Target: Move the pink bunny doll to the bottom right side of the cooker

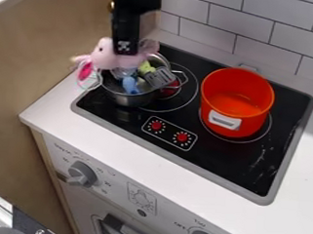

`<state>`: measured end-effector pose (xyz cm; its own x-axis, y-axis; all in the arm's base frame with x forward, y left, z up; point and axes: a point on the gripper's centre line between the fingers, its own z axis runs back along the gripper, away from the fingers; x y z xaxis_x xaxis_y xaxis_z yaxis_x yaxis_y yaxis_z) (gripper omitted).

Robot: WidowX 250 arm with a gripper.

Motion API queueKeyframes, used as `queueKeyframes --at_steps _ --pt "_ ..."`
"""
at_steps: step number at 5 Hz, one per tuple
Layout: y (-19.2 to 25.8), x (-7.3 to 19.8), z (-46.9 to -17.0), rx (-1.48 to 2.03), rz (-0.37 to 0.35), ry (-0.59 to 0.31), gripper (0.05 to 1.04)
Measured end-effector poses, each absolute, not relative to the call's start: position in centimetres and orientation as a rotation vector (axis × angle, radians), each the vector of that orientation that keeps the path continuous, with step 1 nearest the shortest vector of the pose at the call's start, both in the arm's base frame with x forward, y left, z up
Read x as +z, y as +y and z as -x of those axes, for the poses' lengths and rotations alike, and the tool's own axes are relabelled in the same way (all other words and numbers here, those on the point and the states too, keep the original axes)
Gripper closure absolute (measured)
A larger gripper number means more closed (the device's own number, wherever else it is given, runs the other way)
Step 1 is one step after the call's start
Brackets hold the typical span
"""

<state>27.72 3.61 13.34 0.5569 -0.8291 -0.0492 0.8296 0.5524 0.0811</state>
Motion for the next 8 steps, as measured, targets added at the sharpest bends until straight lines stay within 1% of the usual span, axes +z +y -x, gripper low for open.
queueKeyframes --at_steps 1,2,3,5,6,7,8 --pt "1.9 14.9 -27.2 -0.954 -0.092 0.066 1.028" --pt "-0.8 16.0 -25.7 -0.907 -0.100 0.110 1.028" --pt "-3.4 15.5 -24.4 -0.874 -0.106 0.119 1.028" --pt "-5.9 12.6 -22.9 -0.817 -0.117 0.092 1.028" --pt "-7.7 12.3 -22.8 -0.793 -0.121 0.047 1.028" --pt "-8.8 12.0 -22.6 -0.783 -0.123 0.028 1.028" --pt "-8.9 11.2 -22.4 -0.786 -0.139 0.021 1.028"
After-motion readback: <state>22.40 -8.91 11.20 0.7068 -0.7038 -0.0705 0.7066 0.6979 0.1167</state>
